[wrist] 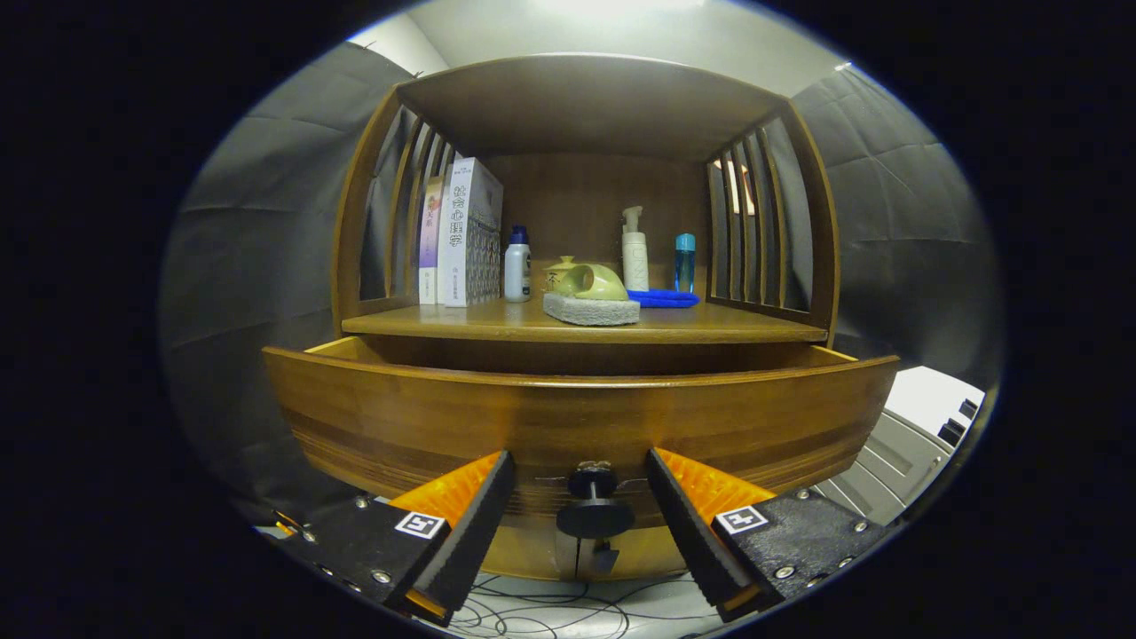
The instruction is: Pull open the drawer, take out the items inside it, and place them on the countertop above the cabinet.
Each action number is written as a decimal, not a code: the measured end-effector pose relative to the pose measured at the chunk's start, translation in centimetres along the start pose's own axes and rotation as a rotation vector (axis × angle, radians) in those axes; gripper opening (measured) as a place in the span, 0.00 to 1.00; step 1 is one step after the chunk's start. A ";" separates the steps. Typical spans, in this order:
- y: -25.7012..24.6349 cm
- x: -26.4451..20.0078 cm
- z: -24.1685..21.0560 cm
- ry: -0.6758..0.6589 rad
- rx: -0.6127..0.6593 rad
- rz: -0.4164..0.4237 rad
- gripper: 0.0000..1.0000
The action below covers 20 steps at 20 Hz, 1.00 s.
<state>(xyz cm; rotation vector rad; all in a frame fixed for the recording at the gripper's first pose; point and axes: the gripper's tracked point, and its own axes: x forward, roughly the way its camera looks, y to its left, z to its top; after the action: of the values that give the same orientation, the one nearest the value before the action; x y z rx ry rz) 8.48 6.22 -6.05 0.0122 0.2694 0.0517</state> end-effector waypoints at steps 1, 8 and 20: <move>-0.1 0.8 0.1 0.002 -0.002 0.002 0.95; -0.4 3.6 0.6 0.017 -0.008 0.006 0.95; -0.3 6.7 1.2 0.020 -0.007 0.003 0.95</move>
<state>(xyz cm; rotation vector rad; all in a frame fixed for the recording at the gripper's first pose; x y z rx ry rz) 15.28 6.24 -6.67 0.0054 0.2897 0.0561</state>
